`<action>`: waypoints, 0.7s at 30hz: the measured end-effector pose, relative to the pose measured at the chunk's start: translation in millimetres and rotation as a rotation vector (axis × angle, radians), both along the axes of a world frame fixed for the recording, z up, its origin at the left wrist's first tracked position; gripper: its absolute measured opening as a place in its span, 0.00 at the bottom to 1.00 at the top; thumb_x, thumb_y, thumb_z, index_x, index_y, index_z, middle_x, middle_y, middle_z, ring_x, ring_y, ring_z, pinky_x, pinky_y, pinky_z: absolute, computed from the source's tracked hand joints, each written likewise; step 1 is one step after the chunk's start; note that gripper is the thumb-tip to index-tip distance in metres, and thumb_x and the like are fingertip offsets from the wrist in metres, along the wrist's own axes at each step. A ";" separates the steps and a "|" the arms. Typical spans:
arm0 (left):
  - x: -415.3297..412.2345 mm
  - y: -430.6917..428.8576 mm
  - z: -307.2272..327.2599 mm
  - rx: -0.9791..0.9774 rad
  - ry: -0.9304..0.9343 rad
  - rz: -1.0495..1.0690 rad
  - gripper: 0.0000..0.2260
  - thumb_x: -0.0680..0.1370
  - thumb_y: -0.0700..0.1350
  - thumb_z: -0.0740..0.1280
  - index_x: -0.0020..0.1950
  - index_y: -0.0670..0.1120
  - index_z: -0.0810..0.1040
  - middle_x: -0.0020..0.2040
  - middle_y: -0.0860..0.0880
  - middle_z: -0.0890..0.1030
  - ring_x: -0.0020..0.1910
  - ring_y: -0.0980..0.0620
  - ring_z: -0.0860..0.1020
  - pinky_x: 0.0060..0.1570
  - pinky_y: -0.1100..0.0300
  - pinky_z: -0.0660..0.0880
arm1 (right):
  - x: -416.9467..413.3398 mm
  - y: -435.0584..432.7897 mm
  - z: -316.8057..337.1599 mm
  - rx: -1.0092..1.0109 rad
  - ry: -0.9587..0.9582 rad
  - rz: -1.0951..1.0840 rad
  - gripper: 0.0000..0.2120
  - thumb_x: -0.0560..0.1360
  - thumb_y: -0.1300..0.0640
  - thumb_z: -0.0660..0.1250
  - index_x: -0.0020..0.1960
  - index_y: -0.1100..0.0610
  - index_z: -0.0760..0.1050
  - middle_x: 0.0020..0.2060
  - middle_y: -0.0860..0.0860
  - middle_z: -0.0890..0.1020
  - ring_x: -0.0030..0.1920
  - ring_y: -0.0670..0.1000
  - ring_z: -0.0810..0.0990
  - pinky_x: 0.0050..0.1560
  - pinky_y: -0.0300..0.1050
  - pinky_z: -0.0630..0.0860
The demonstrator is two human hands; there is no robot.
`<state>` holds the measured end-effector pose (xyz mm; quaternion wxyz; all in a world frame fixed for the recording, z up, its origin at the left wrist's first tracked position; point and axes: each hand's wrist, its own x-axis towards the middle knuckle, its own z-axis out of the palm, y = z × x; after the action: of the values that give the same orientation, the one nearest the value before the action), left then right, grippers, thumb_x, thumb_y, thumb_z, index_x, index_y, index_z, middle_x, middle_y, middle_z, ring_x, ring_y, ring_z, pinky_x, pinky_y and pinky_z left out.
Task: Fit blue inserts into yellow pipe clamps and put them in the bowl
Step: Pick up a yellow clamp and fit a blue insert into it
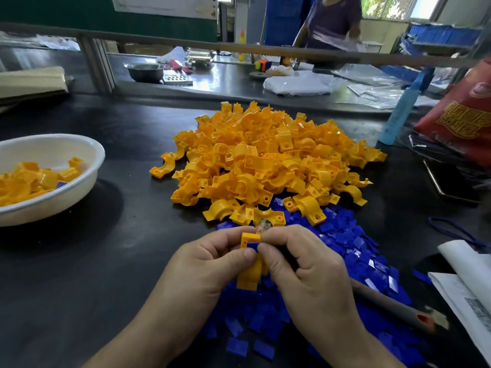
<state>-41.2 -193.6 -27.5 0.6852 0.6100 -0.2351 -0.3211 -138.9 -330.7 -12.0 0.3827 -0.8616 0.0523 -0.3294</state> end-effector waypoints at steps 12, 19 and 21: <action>1.6 -2.9 -0.8 0.022 -0.076 -0.017 0.15 0.70 0.55 0.68 0.55 0.59 0.84 0.52 0.49 0.86 0.52 0.50 0.84 0.50 0.56 0.80 | 2.2 -5.7 0.2 0.208 0.182 0.098 0.12 0.76 0.50 0.65 0.54 0.32 0.74 0.52 0.32 0.77 0.56 0.36 0.75 0.50 0.27 0.72; -0.8 -1.1 0.5 0.035 -0.113 -0.012 0.11 0.74 0.52 0.66 0.54 0.59 0.84 0.50 0.50 0.86 0.51 0.52 0.84 0.47 0.59 0.80 | 0.3 -2.3 2.8 0.206 0.168 0.096 0.10 0.76 0.52 0.66 0.52 0.37 0.77 0.50 0.35 0.79 0.54 0.37 0.78 0.50 0.31 0.75; -1.8 -1.0 0.7 0.035 -0.136 -0.005 0.11 0.73 0.53 0.66 0.53 0.60 0.84 0.50 0.51 0.86 0.50 0.53 0.84 0.46 0.60 0.80 | -0.3 -1.3 3.2 0.186 0.140 0.086 0.08 0.76 0.53 0.67 0.52 0.41 0.79 0.49 0.36 0.80 0.53 0.38 0.78 0.50 0.31 0.75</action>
<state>-43.1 -194.6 -26.8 0.6560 0.6419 -0.2768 -0.2845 -139.2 -332.0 -8.8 0.4703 -0.8446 0.0723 -0.2453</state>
